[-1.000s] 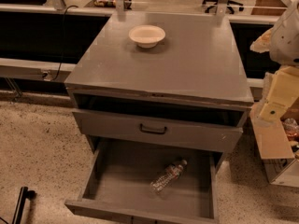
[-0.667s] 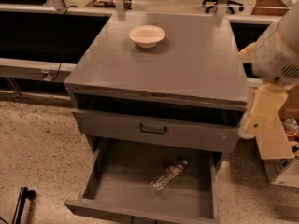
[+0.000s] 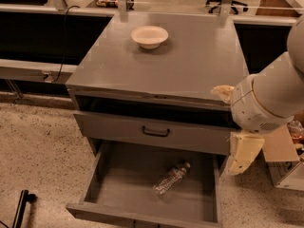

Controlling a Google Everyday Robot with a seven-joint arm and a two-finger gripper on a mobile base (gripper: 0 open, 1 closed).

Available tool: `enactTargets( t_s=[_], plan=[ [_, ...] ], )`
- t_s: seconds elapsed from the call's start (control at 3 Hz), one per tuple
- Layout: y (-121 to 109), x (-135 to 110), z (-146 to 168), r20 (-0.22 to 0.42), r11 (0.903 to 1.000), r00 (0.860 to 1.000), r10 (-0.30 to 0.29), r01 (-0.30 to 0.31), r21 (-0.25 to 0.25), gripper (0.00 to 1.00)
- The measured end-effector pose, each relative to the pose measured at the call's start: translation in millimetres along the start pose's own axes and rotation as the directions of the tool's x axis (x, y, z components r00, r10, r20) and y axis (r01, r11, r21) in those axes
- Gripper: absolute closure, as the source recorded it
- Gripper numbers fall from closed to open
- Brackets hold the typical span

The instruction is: Pick water bottle from middle drawer and place on counter

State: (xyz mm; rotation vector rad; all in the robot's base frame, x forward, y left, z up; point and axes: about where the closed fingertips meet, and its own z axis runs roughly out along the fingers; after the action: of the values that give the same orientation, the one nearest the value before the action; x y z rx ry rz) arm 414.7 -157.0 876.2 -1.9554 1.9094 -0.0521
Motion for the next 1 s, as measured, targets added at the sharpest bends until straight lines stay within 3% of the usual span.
enactTargets(
  t_s=[0.33, 0.67, 1.0],
  plan=[
    [4, -22, 39, -0.072, 0.9954, 0.993, -0.089, 0.086, -0.043, 0.0],
    [32, 1, 115, -0.182, 0.9583, 0.945, -0.272, 0.249, -0.14, 0.0],
    [62, 43, 182, -0.202, 0.8842, 0.866, -0.457, 0.417, -0.21, 0.0]
  ],
)
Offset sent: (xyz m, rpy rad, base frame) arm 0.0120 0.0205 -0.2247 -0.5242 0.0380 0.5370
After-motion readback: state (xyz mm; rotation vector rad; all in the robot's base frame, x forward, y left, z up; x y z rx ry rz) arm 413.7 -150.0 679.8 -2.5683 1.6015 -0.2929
